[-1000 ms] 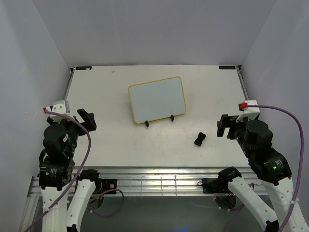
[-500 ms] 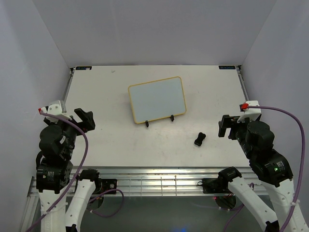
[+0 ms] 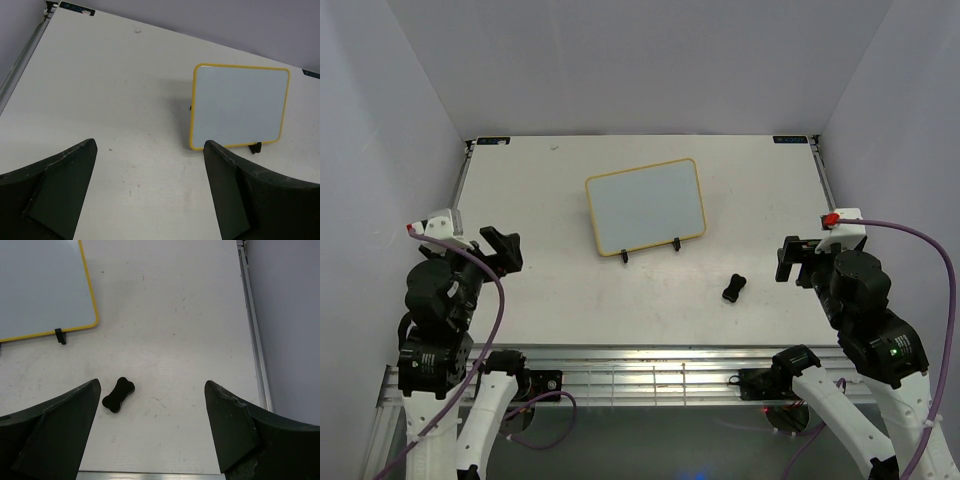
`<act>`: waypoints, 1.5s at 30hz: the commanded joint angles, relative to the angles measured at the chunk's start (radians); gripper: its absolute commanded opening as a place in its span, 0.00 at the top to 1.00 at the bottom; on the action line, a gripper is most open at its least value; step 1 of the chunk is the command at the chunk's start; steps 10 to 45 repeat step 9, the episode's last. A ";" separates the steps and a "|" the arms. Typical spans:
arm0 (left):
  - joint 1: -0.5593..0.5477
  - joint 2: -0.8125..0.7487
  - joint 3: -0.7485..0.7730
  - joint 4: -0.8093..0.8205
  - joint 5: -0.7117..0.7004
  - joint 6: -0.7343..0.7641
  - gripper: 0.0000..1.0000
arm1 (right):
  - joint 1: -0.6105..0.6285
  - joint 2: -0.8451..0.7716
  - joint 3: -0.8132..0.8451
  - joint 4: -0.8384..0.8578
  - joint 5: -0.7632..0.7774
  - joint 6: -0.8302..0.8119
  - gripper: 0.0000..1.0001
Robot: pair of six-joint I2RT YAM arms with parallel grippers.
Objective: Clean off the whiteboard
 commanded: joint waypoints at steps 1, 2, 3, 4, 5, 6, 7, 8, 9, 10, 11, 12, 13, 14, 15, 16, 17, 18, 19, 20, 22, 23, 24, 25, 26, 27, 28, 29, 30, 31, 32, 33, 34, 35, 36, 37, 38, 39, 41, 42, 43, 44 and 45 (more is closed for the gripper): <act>-0.005 -0.007 -0.059 0.027 0.021 0.019 0.02 | -0.002 -0.015 0.019 0.056 0.019 0.002 0.10; -0.004 -0.010 -0.068 0.031 0.021 0.019 0.02 | -0.002 -0.013 0.017 0.057 0.020 0.002 0.10; -0.004 -0.015 -0.079 0.034 0.026 0.018 0.02 | -0.002 -0.013 0.014 0.063 0.020 0.002 0.10; -0.005 -0.016 -0.080 0.036 0.024 0.016 0.02 | -0.002 -0.011 0.014 0.065 0.019 0.002 0.10; -0.004 -0.016 -0.082 0.042 0.026 0.018 0.02 | -0.002 -0.011 0.014 0.068 0.017 0.003 0.10; -0.005 -0.016 -0.083 0.042 0.023 0.018 0.02 | -0.002 -0.013 0.012 0.071 0.017 0.005 0.10; -0.005 -0.015 -0.083 0.044 0.014 0.024 0.02 | -0.004 -0.013 0.008 0.074 0.022 0.011 0.10; -0.005 -0.013 -0.083 0.045 0.009 0.029 0.02 | -0.002 -0.011 0.006 0.074 0.033 0.012 0.10; -0.005 -0.013 -0.083 0.047 0.006 0.035 0.02 | -0.002 -0.011 0.006 0.074 0.037 0.012 0.10; -0.005 -0.013 -0.083 0.047 0.006 0.035 0.02 | -0.002 -0.011 0.006 0.074 0.037 0.012 0.10; -0.005 -0.013 -0.083 0.047 0.006 0.035 0.02 | -0.002 -0.011 0.006 0.074 0.037 0.012 0.10; -0.005 -0.013 -0.083 0.047 0.006 0.035 0.02 | -0.002 -0.011 0.006 0.074 0.037 0.012 0.10; -0.005 -0.013 -0.083 0.047 0.006 0.035 0.02 | -0.002 -0.011 0.006 0.074 0.037 0.012 0.10; -0.005 -0.013 -0.083 0.047 0.006 0.035 0.02 | -0.002 -0.011 0.006 0.074 0.037 0.012 0.10; -0.005 -0.013 -0.083 0.047 0.006 0.035 0.02 | -0.002 -0.011 0.006 0.074 0.037 0.012 0.10; -0.005 -0.013 -0.083 0.047 0.006 0.035 0.02 | -0.002 -0.011 0.006 0.074 0.037 0.012 0.10; -0.005 -0.013 -0.083 0.047 0.006 0.035 0.02 | -0.002 -0.011 0.006 0.074 0.037 0.012 0.10; -0.005 -0.013 -0.083 0.047 0.006 0.035 0.02 | -0.002 -0.011 0.006 0.074 0.037 0.012 0.10; -0.005 -0.013 -0.083 0.047 0.006 0.035 0.02 | -0.002 -0.011 0.006 0.074 0.037 0.012 0.10; -0.005 -0.013 -0.083 0.047 0.006 0.035 0.02 | -0.002 -0.011 0.006 0.074 0.037 0.012 0.10; -0.005 -0.013 -0.083 0.047 0.006 0.035 0.02 | -0.002 -0.011 0.006 0.074 0.037 0.012 0.10; -0.005 -0.013 -0.083 0.047 0.006 0.035 0.02 | -0.002 -0.011 0.006 0.074 0.037 0.012 0.10; -0.005 -0.013 -0.083 0.047 0.006 0.035 0.02 | -0.002 -0.011 0.006 0.074 0.037 0.012 0.10; -0.005 -0.013 -0.083 0.047 0.006 0.035 0.02 | -0.002 -0.011 0.006 0.074 0.037 0.012 0.10; -0.005 -0.013 -0.083 0.047 0.006 0.035 0.02 | -0.002 -0.011 0.006 0.074 0.037 0.012 0.10; -0.005 -0.013 -0.083 0.047 0.006 0.035 0.02 | -0.002 -0.011 0.006 0.074 0.037 0.012 0.10; -0.005 -0.013 -0.083 0.047 0.006 0.035 0.02 | -0.002 -0.011 0.006 0.074 0.037 0.012 0.10; -0.005 -0.013 -0.083 0.047 0.006 0.035 0.02 | -0.002 -0.011 0.006 0.074 0.037 0.012 0.10; -0.005 -0.013 -0.083 0.047 0.006 0.035 0.02 | -0.002 -0.011 0.006 0.074 0.037 0.012 0.10; -0.005 -0.013 -0.083 0.047 0.006 0.035 0.02 | -0.002 -0.011 0.006 0.074 0.037 0.012 0.10; -0.005 -0.013 -0.083 0.047 0.006 0.035 0.02 | -0.002 -0.011 0.006 0.074 0.037 0.012 0.10; -0.005 -0.013 -0.083 0.047 0.006 0.035 0.02 | -0.002 -0.011 0.006 0.074 0.037 0.012 0.10; -0.005 -0.013 -0.083 0.047 0.006 0.035 0.02 | -0.002 -0.011 0.006 0.074 0.037 0.012 0.10; -0.005 -0.013 -0.083 0.047 0.006 0.035 0.02 | -0.002 -0.011 0.006 0.074 0.037 0.012 0.10; -0.005 -0.013 -0.083 0.047 0.006 0.035 0.02 | -0.002 -0.011 0.006 0.074 0.037 0.012 0.10; -0.005 -0.013 -0.083 0.047 0.006 0.035 0.02 | -0.002 -0.011 0.006 0.074 0.037 0.012 0.10; -0.005 -0.013 -0.083 0.047 0.006 0.035 0.02 | -0.002 -0.011 0.006 0.074 0.037 0.012 0.10; -0.005 -0.013 -0.083 0.047 0.006 0.035 0.02 | -0.002 -0.011 0.006 0.074 0.037 0.012 0.10; -0.005 -0.013 -0.083 0.047 0.006 0.035 0.02 | -0.002 -0.011 0.006 0.074 0.037 0.012 0.10; -0.005 -0.013 -0.083 0.047 0.006 0.035 0.02 | -0.002 -0.011 0.006 0.074 0.037 0.012 0.10; -0.005 -0.013 -0.083 0.047 0.006 0.035 0.02 | -0.002 -0.011 0.006 0.074 0.037 0.012 0.10; -0.005 -0.013 -0.083 0.047 0.006 0.035 0.02 | -0.002 -0.011 0.006 0.074 0.037 0.012 0.10; -0.005 -0.013 -0.083 0.047 0.006 0.035 0.02 | -0.002 -0.011 0.006 0.074 0.037 0.012 0.10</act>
